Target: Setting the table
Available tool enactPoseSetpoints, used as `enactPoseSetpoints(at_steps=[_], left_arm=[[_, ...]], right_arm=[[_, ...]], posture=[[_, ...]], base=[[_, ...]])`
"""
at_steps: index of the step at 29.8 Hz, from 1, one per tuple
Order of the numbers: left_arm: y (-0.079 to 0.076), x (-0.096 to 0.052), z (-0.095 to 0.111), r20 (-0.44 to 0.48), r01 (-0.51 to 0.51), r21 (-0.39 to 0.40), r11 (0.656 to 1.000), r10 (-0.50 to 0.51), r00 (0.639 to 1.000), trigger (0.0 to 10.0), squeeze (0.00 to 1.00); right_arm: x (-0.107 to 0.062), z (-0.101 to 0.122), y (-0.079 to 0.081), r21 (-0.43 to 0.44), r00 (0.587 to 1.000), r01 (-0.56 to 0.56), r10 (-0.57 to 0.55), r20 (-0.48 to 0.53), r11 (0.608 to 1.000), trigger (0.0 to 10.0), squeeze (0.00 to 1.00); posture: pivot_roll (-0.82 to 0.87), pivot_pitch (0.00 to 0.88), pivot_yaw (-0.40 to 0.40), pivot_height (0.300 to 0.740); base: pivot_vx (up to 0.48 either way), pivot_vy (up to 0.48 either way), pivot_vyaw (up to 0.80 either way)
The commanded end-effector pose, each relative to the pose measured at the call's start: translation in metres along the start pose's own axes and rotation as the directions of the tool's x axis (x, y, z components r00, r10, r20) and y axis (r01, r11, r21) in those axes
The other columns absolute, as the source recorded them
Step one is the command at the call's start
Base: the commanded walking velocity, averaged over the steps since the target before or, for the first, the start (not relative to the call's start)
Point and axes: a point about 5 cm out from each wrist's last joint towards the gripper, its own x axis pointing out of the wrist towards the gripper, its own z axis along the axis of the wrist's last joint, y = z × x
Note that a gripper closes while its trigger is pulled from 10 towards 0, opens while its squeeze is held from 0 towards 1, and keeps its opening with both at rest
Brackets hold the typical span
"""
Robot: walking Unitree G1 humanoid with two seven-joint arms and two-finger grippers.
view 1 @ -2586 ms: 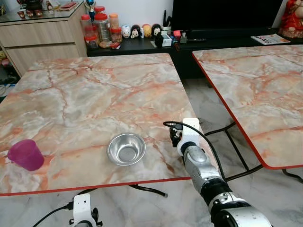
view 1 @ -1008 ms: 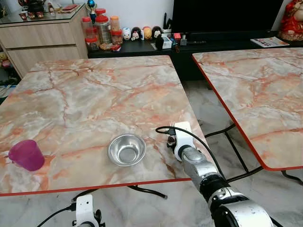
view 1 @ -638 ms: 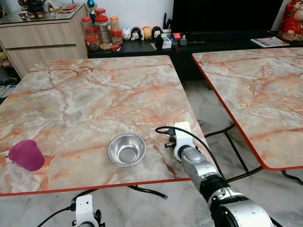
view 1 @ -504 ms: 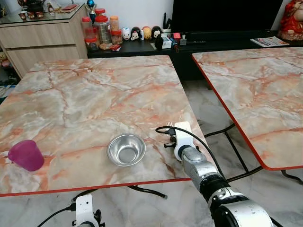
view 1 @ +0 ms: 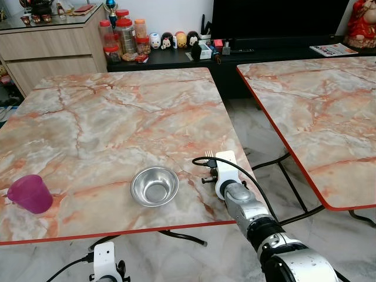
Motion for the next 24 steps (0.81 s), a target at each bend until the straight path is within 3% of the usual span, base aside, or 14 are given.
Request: enactPoseSetpoints(at_steps=[1,2,5,11,15,17,24], left_arm=[[0.001,0.0,0.0,-0.013,-0.005,0.01,1.0,0.005,1.0,10.0,0.0],[0.001,0.0,0.0,-0.013,-0.005,0.01,1.0,0.005,1.0,10.0,0.0],[0.002,0.0,0.002,0.008,-0.02,0.026,0.999,0.02,1.0,10.0,0.0],[0.004,0.0,0.004,0.023,-0.049,0.049,0.998,0.048,0.999,10.0,0.0],[0.004,0.0,0.003,0.023,-0.047,0.063,0.997,0.046,0.999,10.0,0.0],[0.003,-0.001,0.001,0.024,-0.063,0.107,0.992,0.061,0.998,10.0,0.0],[0.004,0.0,0.001,0.025,-0.067,0.103,0.992,0.065,0.998,10.0,0.0]], right_arm=[[0.0,0.026,0.005,0.027,0.987,-0.039,0.035,0.154,0.999,10.0,0.0],[0.0,0.026,0.005,0.027,0.987,-0.039,0.035,0.154,0.999,10.0,0.0],[-0.004,0.049,0.004,-0.002,0.949,-0.034,0.033,0.312,0.999,10.0,0.0],[-0.013,0.064,0.001,-0.051,0.886,-0.028,0.048,0.462,0.998,10.0,0.0],[-0.014,0.065,0.0,-0.053,0.876,-0.031,0.052,0.48,0.998,10.0,0.0],[-0.016,0.064,-0.002,-0.067,0.868,-0.022,0.052,0.495,0.998,10.0,0.0],[-0.018,0.068,-0.003,-0.065,0.852,-0.018,0.05,0.522,0.998,10.0,0.0]], posture=[[-0.01,0.0,0.011,0.74],[-0.01,0.0,0.011,0.74],[-0.02,0.0,0.012,0.74],[-0.02,0.0,0.007,0.74],[-0.02,0.0,0.006,0.74],[-0.03,0.0,0.005,0.74],[-0.03,0.0,0.003,0.74]], base=[[0.0,0.0,0.0],[0.0,0.0,0.0],[0.0,0.0,0.0],[0.0,0.0,0.0],[0.0,0.0,0.0],[0.0,-0.48,0.0],[0.0,-0.48,0.0]])
